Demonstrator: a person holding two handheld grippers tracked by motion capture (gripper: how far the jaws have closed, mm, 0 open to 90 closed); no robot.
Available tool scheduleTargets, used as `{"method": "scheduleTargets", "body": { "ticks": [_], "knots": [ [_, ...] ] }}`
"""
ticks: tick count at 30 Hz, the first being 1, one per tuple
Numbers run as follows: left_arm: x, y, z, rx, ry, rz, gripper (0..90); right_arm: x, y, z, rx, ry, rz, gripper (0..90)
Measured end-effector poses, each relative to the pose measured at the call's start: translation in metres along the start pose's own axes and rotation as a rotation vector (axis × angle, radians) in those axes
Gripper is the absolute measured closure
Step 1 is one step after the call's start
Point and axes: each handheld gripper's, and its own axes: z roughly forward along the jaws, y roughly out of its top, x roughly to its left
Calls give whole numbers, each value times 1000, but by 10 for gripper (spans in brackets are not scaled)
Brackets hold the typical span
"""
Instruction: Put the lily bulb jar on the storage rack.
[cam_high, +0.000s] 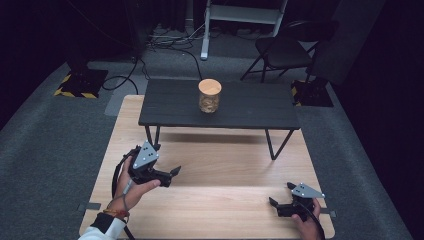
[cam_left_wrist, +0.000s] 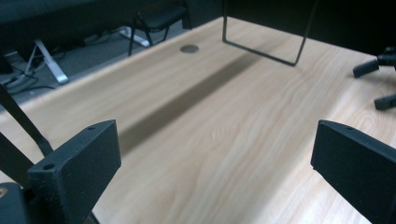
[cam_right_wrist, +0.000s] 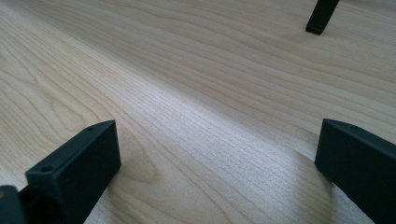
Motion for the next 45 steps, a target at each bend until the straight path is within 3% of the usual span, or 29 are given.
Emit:
{"method": "scheduleTargets", "body": {
  "ticks": [7,10,23,28,32,40,45],
  "knots": [
    [-10,-34,12,35,-6,-7,14,0,0,0,0,2,-2,0],
    [-12,-47,19,62,-32,-12,13,0,0,0,0,3,-3,0],
    [-18,-86,37,139,-63,-13,8,-1,0,0,1,6,-5,0],
    [-22,-91,43,190,-49,-5,15,-1,0,0,1,7,-5,0],
    [-24,-91,45,198,-47,-2,10,-1,0,0,1,7,-5,0],
    [-22,-103,43,149,-64,3,4,0,0,0,0,5,-4,0],
    [-21,-103,43,149,-66,4,4,0,0,0,0,4,-4,0]
  ]
}}
